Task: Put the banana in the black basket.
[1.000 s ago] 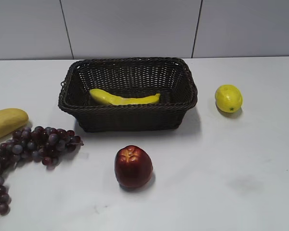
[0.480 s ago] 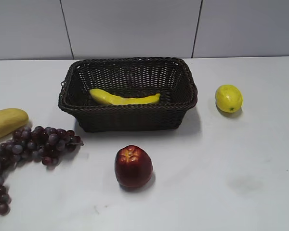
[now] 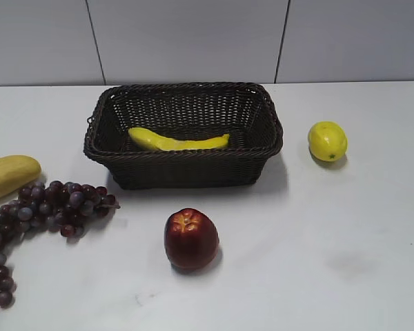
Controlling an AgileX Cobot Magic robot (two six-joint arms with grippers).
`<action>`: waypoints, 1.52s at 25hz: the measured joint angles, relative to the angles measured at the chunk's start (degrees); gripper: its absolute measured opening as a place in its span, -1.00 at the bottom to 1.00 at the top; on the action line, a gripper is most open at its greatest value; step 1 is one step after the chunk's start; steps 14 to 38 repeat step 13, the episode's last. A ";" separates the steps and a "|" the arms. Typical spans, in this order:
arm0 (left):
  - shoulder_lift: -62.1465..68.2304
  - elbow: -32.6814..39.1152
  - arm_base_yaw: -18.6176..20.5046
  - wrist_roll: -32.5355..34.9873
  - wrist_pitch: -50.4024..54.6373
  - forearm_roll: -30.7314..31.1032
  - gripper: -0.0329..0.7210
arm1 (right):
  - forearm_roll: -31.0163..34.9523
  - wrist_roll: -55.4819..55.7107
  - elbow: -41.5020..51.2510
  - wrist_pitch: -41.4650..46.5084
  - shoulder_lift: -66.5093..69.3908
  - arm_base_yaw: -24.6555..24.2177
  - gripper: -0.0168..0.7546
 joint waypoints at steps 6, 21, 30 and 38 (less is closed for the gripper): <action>0.00 0.00 0.00 0.00 0.00 0.00 -0.28 | -1.51 -0.89 3.86 -2.95 -7.79 0.00 0.53; 0.00 0.00 0.00 0.00 0.00 0.00 -0.28 | -1.70 -1.71 10.69 -9.28 -17.10 0.00 0.53; 0.00 0.00 0.00 0.00 0.00 0.00 -0.28 | -1.70 -1.71 10.69 -9.28 -17.10 0.00 0.53; 0.00 0.00 0.00 0.00 0.00 0.00 -0.28 | -1.70 -1.71 10.69 -9.28 -17.10 0.00 0.53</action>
